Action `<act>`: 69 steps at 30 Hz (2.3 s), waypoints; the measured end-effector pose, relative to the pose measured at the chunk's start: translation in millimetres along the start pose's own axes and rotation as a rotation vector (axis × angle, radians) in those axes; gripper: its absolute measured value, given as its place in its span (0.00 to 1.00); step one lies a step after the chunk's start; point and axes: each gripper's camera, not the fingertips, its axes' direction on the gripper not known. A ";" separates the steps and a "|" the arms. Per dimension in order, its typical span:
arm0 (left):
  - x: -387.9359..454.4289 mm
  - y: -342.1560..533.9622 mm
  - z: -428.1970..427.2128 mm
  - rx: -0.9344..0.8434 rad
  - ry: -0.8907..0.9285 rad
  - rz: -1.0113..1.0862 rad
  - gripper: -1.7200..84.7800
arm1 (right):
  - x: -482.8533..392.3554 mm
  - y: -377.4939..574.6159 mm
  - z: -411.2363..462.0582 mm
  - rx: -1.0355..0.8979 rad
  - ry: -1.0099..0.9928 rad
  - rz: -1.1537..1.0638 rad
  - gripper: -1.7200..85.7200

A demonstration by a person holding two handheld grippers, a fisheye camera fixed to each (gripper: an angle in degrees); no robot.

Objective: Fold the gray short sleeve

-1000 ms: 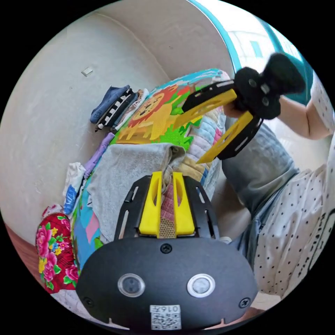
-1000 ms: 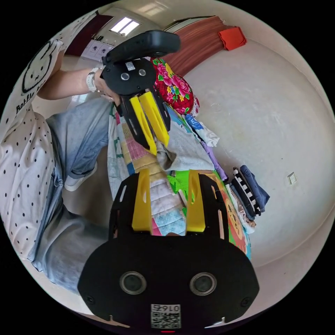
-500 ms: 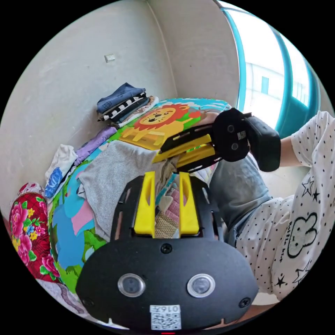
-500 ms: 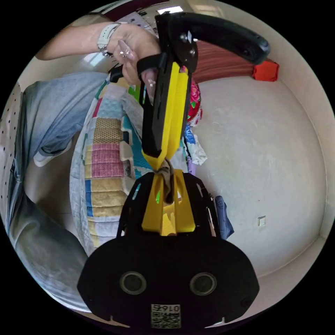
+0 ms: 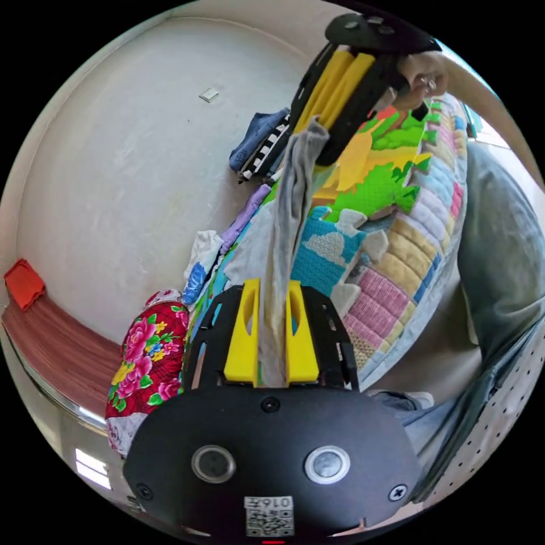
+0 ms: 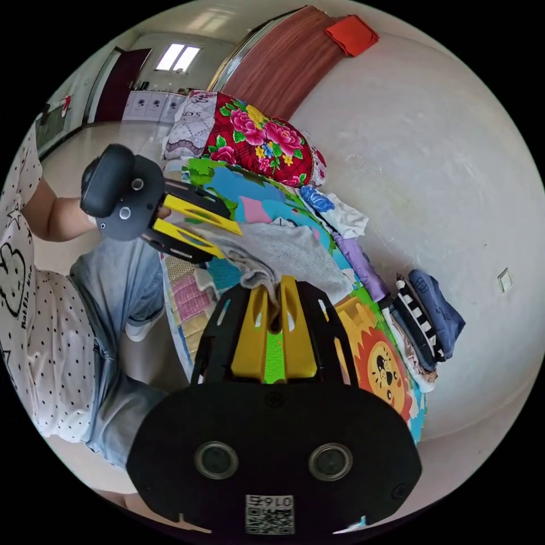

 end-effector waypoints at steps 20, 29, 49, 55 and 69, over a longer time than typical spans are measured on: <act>-53.0 -37.0 50.9 -0.008 0.829 0.482 0.02 | 48.6 17.9 120.1 -0.214 -0.451 -0.334 0.05; -207.4 -107.3 206.0 -0.110 1.297 0.326 0.02 | 195.7 -45.7 236.3 -0.264 -0.691 -0.284 0.04; -307.0 -118.2 499.9 -0.453 1.455 0.051 0.04 | 311.0 -23.2 607.4 -0.713 -0.998 0.041 0.04; -351.4 -89.0 528.0 -0.514 1.335 -0.183 0.05 | 302.3 10.8 619.6 -0.834 -0.919 0.137 0.09; -367.2 113.2 271.7 0.255 0.982 -0.698 0.01 | 202.2 211.5 282.6 0.396 -0.531 0.541 0.04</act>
